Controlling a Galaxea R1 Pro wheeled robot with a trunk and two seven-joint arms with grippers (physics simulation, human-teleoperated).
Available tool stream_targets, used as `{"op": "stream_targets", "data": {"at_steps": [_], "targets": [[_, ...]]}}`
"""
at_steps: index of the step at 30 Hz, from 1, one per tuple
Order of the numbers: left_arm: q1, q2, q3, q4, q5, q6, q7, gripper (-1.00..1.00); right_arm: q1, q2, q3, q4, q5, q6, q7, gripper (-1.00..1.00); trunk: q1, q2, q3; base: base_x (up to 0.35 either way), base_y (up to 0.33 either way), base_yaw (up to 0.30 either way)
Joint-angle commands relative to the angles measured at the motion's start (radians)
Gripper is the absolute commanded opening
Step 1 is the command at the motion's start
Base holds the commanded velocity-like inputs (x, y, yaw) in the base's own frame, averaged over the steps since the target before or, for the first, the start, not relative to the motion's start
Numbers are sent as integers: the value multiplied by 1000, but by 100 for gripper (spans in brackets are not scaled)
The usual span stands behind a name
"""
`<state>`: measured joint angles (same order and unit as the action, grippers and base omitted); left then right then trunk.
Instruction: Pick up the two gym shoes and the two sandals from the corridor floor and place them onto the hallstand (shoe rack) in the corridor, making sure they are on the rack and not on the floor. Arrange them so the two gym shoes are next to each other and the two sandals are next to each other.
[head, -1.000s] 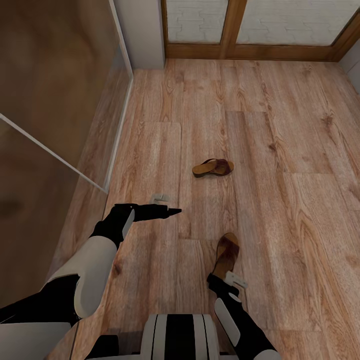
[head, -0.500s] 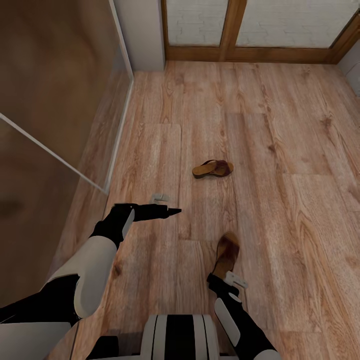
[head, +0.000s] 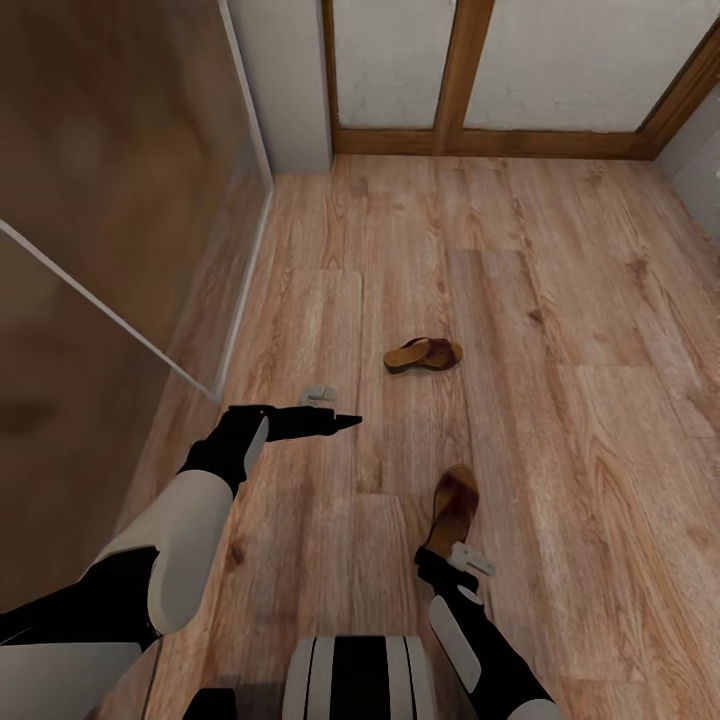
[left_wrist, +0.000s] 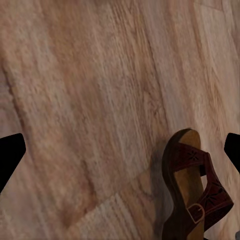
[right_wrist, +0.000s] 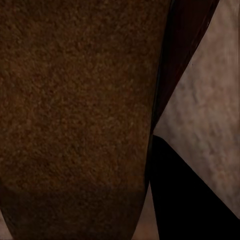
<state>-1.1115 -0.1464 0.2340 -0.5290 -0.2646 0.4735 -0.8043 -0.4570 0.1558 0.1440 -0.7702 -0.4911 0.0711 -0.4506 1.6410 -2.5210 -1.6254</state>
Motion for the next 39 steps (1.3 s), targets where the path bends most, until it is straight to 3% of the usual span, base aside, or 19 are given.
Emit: {"op": "stream_targets", "data": {"at_steps": [1,9,13,25,32,36,39], "targets": [[-1,-1,8,-1,-8,8,-7,100,0,-1,3,-2,-7,4,-9,-100,-1,0,3,0,0,0],[1,0,8,-1,-8,8,-6,100,0,0,5,0,-6,1,-9,-100,-4,2,34,0,0,0],[3,3,8,0,-8,8,-6,100,0,-1,6,1,-5,-40,-9,-100,-6,3,51,0,0,-6],[11,9,7,-2,-13,5,-3,100,0,-1,7,3,-4,-74,-8,-100,-11,6,115,0,0,-84],[27,56,11,-32,-13,-4,1,100,0,-7,9,5,2,-74,-6,-100,-14,7,152,0,0,-98],[89,78,14,-47,-15,-18,29,100,1,-69,11,8,110,-76,-3,-100,-16,8,174,0,0,-98],[143,91,15,-50,-14,-79,86,100,2,-90,11,8,194,-78,-2,-100,-18,9,190,0,0,-98]]}}
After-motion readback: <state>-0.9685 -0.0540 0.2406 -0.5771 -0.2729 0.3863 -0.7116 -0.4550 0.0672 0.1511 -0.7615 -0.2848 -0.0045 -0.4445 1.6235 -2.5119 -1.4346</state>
